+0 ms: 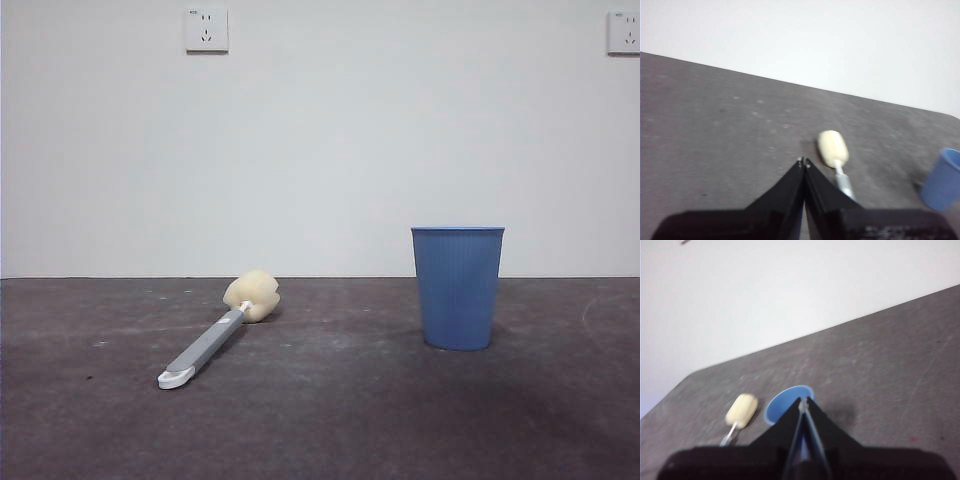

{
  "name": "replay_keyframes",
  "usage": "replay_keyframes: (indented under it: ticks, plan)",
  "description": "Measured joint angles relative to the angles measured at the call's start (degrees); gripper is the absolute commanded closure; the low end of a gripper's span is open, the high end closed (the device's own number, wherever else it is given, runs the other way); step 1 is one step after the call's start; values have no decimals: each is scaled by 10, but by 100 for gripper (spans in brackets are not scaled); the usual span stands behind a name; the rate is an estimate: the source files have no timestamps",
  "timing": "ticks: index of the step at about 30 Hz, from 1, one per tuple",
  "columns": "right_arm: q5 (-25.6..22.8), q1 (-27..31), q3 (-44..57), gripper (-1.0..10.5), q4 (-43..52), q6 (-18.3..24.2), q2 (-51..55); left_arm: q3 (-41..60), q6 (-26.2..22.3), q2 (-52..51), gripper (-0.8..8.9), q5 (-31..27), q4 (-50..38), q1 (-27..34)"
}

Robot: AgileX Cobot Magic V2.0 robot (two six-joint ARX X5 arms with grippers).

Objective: Pick up the cup brush,pick up the cup,insert the brush into the cup,clean the cup,put the cup brush back,put the cup back to the fixed position on the table

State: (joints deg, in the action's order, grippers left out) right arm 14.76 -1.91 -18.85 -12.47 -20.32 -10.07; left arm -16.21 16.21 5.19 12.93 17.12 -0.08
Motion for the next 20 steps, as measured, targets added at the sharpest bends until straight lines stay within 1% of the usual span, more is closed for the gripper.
replay_keyframes:
  ticks: [3, 5, 9, 10, 13, 16, 20]
  plan:
    - [32, 0, -52, 958, -49, 22, -42, -48, -2, 32, 820, 44, 39, 0]
    - [57, 0, -91, 958, -93, 45, -73, -85, -17, 57, 820, 81, 72, 0]
    - [109, 0, -170, 958, -191, 100, -130, -152, -67, 104, 821, 133, 150, 0]
    - [126, 0, -194, 958, -224, 120, -147, -171, -83, 117, 821, 145, 174, 0]
    - [157, 0, -253, 958, -302, 175, -187, -212, -124, 149, 821, 180, 233, 0]
    - [178, 0, -301, 958, -369, 224, -221, -248, -162, 178, 821, 206, 289, 0]
    - [182, 0, -345, 958, -433, 265, -253, -284, -201, 208, 821, 218, 347, 0]
